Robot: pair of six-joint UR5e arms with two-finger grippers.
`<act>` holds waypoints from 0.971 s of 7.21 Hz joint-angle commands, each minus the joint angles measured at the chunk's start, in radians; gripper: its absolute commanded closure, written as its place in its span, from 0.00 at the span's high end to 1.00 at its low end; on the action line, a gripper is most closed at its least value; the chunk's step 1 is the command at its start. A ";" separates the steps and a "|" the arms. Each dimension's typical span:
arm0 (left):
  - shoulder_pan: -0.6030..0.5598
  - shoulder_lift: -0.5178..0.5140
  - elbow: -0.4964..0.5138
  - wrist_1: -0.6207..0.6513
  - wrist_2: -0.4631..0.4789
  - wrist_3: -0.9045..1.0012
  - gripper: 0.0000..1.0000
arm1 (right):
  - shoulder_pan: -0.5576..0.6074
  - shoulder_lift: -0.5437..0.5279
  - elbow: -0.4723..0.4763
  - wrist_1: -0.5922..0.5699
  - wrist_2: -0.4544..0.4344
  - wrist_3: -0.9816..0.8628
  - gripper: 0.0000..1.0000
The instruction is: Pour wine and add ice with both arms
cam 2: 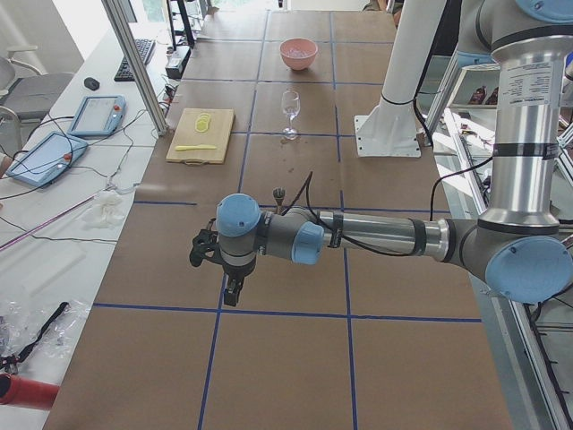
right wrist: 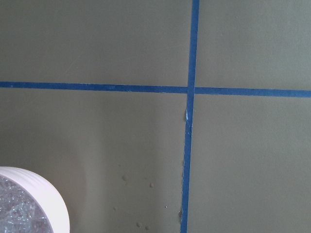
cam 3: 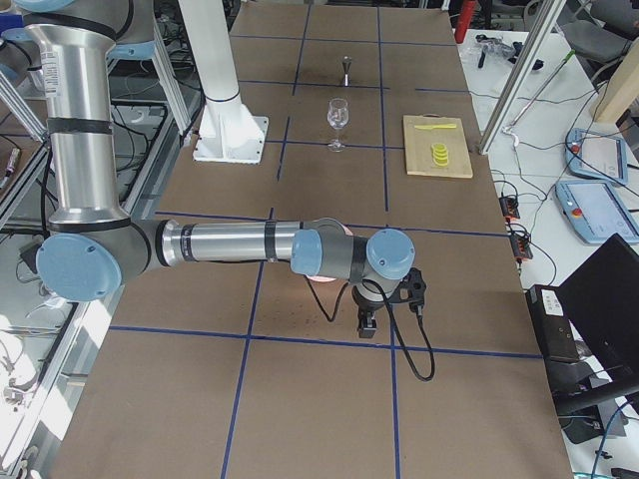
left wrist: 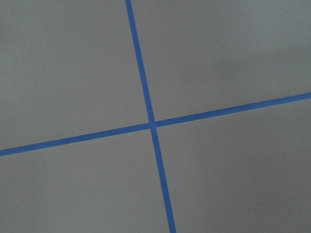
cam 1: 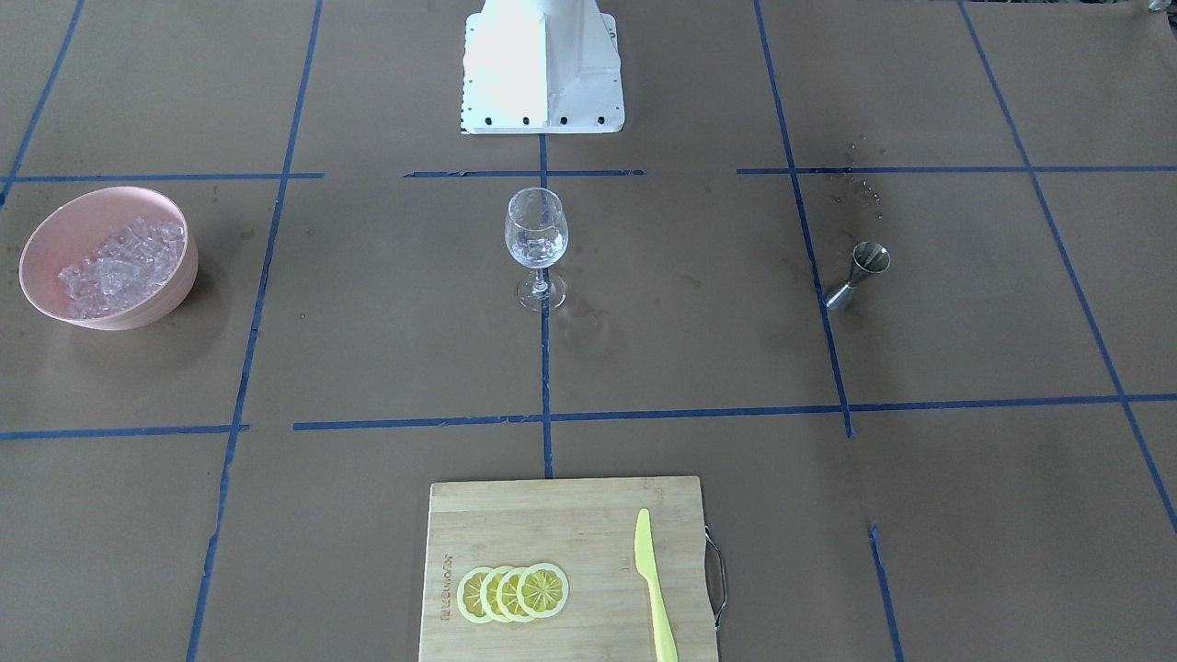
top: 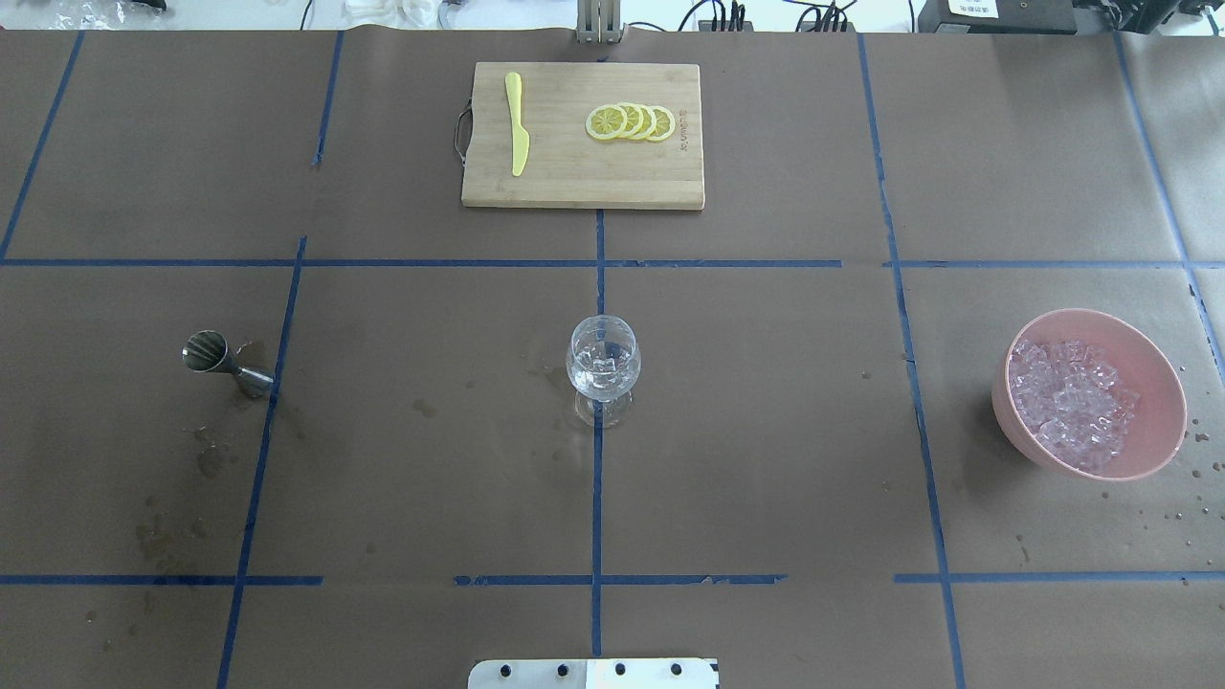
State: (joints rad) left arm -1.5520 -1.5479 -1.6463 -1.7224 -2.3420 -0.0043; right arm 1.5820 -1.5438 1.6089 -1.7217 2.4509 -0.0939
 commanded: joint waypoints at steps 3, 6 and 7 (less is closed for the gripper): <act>-0.010 -0.009 0.019 0.020 0.000 -0.054 1.00 | 0.015 -0.062 -0.038 0.169 -0.001 0.003 1.00; -0.010 -0.008 -0.001 0.072 0.000 -0.079 1.00 | 0.015 -0.055 -0.050 0.169 -0.024 0.003 1.00; -0.010 -0.008 -0.003 0.078 0.000 -0.076 1.00 | 0.015 -0.053 -0.050 0.169 -0.045 0.003 1.00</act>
State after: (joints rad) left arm -1.5616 -1.5557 -1.6429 -1.6617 -2.3424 -0.0818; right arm 1.5969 -1.5988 1.5600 -1.5529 2.4288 -0.0905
